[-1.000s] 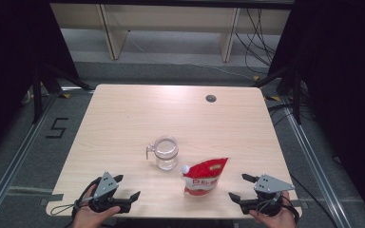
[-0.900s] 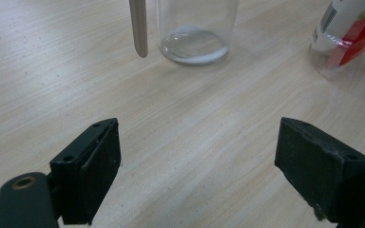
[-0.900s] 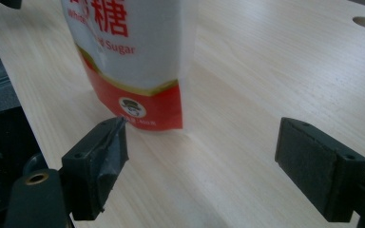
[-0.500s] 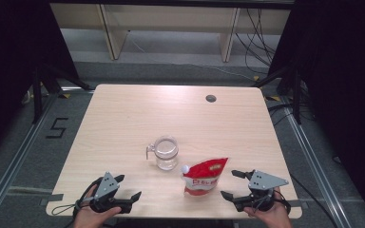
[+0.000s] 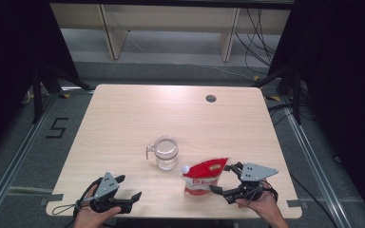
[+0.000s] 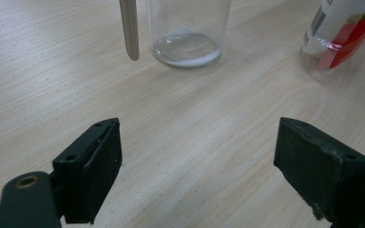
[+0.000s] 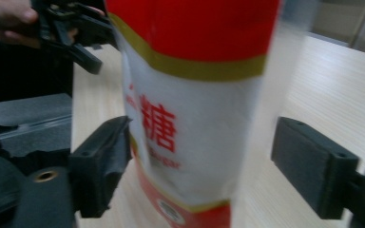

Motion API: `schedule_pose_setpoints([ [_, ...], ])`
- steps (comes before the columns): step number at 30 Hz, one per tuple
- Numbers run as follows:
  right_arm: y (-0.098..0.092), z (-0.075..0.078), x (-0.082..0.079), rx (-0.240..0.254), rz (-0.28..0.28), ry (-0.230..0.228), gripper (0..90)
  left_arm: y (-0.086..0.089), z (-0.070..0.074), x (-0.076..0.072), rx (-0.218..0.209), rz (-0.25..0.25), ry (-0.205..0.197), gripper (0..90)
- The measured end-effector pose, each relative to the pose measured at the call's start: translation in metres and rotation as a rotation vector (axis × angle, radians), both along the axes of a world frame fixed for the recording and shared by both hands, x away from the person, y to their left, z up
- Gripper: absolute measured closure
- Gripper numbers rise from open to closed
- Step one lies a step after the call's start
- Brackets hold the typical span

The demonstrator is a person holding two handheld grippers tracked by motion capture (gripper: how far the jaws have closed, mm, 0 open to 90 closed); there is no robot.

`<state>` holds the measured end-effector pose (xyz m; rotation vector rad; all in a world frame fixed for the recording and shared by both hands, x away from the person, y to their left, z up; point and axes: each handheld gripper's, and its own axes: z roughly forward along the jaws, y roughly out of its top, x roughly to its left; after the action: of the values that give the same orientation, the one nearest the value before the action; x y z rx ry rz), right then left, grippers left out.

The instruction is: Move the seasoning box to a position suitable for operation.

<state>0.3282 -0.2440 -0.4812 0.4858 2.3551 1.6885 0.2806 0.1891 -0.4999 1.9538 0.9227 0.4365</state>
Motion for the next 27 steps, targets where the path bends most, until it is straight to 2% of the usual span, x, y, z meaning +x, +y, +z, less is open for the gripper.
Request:
schedule_pose_setpoints([
  [2,0.004,-0.001,0.002,-0.017,0.015,-0.018,25.0,0.000,0.000,0.000,-0.004,-0.001,0.004,16.0],
  [4,0.008,-0.002,0.003,-0.029,0.035,0.000,27.0,0.000,0.000,0.000,-0.005,-0.001,0.005,16.0],
  [7,0.012,-0.003,0.005,-0.033,0.047,-0.010,29.4,0.000,0.000,0.000,-0.004,-0.001,0.004,16.1],
  [8,0.014,-0.004,0.004,-0.024,0.044,0.001,30.9,0.000,0.000,0.000,-0.003,-0.002,0.004,16.0],
  [9,0.013,-0.004,0.006,-0.041,0.054,-0.014,32.3,0.000,0.000,0.000,-0.004,0.000,0.005,16.1],
  [11,0.013,-0.004,0.006,-0.059,0.034,-0.034,37.4,0.000,0.000,0.000,0.000,0.001,0.002,16.0],
  [12,0.012,-0.003,0.006,-0.061,0.034,-0.019,37.6,0.000,0.000,0.000,0.000,0.002,0.001,16.0],
  [13,0.014,-0.002,0.003,-0.066,0.009,-0.021,38.5,0.000,0.000,0.000,-0.004,0.005,0.000,16.1],
  [16,0.018,-0.001,-0.001,-0.080,-0.009,-0.037,39.2,0.000,0.000,-0.001,-0.017,0.013,0.001,16.2],
  [17,0.019,0.000,-0.004,-0.082,-0.025,-0.049,39.8,0.001,0.000,0.000,0.004,0.007,-0.003,16.2],
  [18,0.020,0.000,-0.007,-0.092,-0.048,-0.065,40.5,0.002,0.000,0.000,0.006,0.008,-0.005,16.2],
  [21,0.023,0.003,-0.018,-0.109,-0.130,-0.073,42.2,0.002,0.001,-0.001,0.008,0.017,-0.007,16.3],
  [25,0.031,0.002,-0.032,-0.103,-0.268,-0.069,42.5,0.001,0.001,-0.001,0.007,0.019,-0.010,16.4],
  [26,0.031,0.002,-0.032,-0.103,-0.268,-0.069,42.5,0.001,0.001,-0.001,0.007,0.020,-0.011,16.4],
  [27,0.032,0.002,-0.034,-0.097,-0.293,-0.066,42.6,0.002,0.001,-0.001,0.010,0.019,-0.013,16.4],
])
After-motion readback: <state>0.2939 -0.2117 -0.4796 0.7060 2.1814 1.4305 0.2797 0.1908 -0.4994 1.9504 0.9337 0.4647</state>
